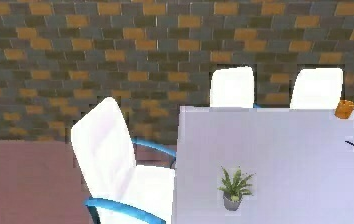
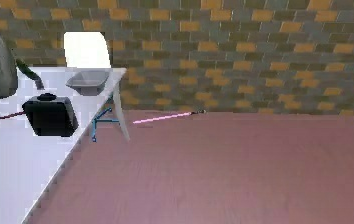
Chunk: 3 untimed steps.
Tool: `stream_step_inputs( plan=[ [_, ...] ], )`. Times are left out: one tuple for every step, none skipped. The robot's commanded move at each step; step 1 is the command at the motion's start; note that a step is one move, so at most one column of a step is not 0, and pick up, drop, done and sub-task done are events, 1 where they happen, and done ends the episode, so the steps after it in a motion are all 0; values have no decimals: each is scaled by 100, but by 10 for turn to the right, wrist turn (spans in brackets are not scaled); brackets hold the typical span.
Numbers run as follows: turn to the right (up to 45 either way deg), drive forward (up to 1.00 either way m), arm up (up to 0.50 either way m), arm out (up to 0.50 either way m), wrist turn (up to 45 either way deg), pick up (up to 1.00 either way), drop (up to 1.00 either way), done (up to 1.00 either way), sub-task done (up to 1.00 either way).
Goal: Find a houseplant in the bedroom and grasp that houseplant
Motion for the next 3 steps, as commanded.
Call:
stream_step_inputs(
  plan=[
    [-450, 0, 0, 0, 0, 0, 0, 0, 0],
    [-210, 0, 0, 0, 0, 0, 0, 0, 0],
    [0, 0, 50, 0, 0, 0, 0, 0, 0]
  ],
)
